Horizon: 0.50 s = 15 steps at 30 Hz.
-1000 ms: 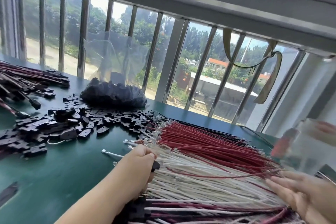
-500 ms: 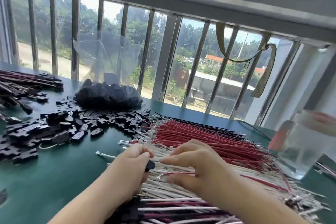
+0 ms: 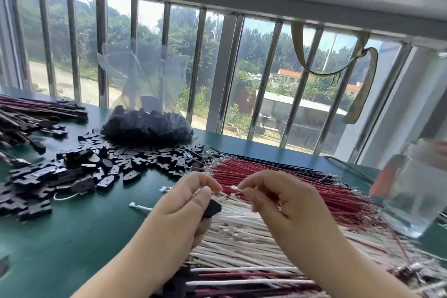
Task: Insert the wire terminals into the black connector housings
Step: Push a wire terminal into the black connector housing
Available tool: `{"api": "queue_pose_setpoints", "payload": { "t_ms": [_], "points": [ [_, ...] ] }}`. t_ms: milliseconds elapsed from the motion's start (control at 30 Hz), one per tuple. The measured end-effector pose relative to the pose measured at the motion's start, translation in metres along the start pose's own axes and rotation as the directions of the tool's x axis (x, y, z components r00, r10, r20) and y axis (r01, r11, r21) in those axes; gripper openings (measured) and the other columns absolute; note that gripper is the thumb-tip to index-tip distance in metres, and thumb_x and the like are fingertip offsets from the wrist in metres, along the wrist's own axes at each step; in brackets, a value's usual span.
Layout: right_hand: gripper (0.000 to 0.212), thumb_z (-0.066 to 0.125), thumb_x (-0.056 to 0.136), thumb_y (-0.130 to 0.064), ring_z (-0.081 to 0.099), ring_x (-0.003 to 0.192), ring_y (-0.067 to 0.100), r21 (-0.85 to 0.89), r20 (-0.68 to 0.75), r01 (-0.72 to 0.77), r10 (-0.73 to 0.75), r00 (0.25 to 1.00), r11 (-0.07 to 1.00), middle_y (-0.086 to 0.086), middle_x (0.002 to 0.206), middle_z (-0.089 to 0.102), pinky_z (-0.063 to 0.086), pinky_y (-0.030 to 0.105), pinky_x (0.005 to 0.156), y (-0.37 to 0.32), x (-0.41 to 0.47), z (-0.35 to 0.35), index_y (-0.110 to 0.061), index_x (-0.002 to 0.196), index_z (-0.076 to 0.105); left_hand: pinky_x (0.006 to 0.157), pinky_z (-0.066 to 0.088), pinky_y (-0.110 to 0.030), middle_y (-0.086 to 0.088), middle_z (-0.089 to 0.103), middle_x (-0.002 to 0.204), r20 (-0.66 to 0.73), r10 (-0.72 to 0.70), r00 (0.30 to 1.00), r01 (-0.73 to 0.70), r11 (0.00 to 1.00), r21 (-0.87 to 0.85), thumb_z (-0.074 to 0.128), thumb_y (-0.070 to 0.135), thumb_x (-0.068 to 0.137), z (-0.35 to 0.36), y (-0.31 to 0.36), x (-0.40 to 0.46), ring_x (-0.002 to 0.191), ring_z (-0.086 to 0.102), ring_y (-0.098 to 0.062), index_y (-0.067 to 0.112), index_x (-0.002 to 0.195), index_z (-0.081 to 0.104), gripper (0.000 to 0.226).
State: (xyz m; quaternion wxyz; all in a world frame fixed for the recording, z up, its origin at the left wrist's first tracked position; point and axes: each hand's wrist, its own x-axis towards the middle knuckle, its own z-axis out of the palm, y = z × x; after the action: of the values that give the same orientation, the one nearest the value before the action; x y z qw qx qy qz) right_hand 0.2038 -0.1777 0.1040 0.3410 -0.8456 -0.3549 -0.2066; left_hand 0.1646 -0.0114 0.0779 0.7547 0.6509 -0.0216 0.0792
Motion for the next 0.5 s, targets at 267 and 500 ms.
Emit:
{"api": "queue_pose_setpoints", "payload": {
  "t_ms": [267, 500],
  "points": [
    [0.028, 0.073, 0.078, -0.022, 0.059, 0.070, -0.009, 0.156, 0.167, -0.085, 0.058, 0.984, 0.984, -0.028, 0.074, 0.066, 0.041, 0.002, 0.065, -0.0042, -0.0034, -0.0114, -0.049, 0.082, 0.069, 0.030, 0.020, -0.010, 0.007, 0.034, 0.039, 0.045, 0.028, 0.999, -0.023, 0.994, -0.111, 0.036, 0.009, 0.097, 0.0004, 0.0034, -0.0038, 0.032, 0.025, -0.003, 0.009, 0.086, 0.056, 0.022],
    [0.013, 0.070, 0.078, -0.033, 0.051, 0.058, 0.006, 0.238, 0.181, -0.157, 0.116, 0.977, 0.959, -0.017, 0.076, 0.067, 0.048, 0.019, 0.061, 0.0005, -0.0042, -0.0050, -0.045, 0.079, 0.067, 0.033, 0.023, -0.013, 0.008, 0.032, 0.043, 0.040, 0.104, 0.994, -0.101, 0.993, -0.068, 0.038, 0.018, 0.093, 0.0002, 0.0029, -0.0048, 0.037, 0.025, -0.007, 0.022, 0.077, 0.060, 0.027]
  ]
}}
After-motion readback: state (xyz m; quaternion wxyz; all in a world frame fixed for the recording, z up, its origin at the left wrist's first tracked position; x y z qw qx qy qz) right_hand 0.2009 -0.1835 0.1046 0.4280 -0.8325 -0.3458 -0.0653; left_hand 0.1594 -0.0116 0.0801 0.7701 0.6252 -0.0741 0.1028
